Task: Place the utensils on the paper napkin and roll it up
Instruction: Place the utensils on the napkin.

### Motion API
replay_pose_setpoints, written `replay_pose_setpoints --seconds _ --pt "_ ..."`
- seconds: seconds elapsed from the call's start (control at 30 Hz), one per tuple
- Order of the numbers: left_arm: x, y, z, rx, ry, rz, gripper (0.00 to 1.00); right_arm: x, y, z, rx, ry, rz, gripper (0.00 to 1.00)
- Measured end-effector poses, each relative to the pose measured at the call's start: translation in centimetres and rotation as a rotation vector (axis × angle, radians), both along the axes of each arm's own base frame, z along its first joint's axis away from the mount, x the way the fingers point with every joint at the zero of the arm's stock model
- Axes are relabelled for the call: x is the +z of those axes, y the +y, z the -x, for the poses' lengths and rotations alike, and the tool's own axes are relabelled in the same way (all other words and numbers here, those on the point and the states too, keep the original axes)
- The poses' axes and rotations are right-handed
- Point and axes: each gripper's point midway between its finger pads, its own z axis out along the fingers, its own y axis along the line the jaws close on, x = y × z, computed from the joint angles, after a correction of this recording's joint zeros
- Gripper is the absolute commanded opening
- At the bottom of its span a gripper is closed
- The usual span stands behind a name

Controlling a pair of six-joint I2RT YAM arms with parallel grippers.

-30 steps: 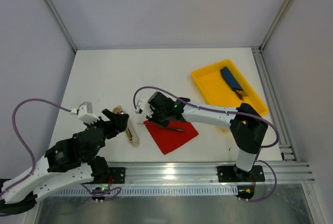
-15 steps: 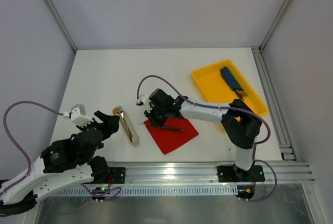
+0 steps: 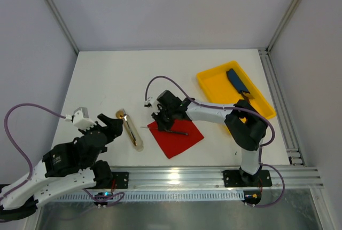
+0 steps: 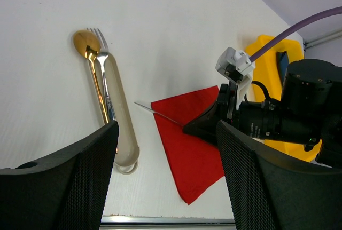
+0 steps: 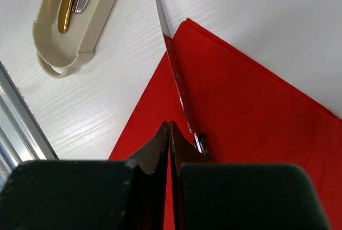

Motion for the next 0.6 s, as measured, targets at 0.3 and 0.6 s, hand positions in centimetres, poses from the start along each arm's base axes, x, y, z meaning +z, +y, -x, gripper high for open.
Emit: replay_pose_setpoints --seconds 0.3,0.6 --pt "0.0 0.0 0.0 -0.002 0.0 -0.006 0.75 -0.7 -0.1 0.1 0.006 0.03 0.001 0.04" --pt "-0.1 -0.1 0.0 -0.01 0.001 -0.024 0.75 -1.2 -0.6 -0.7 -0.01 0.045 -0.002 0.04"
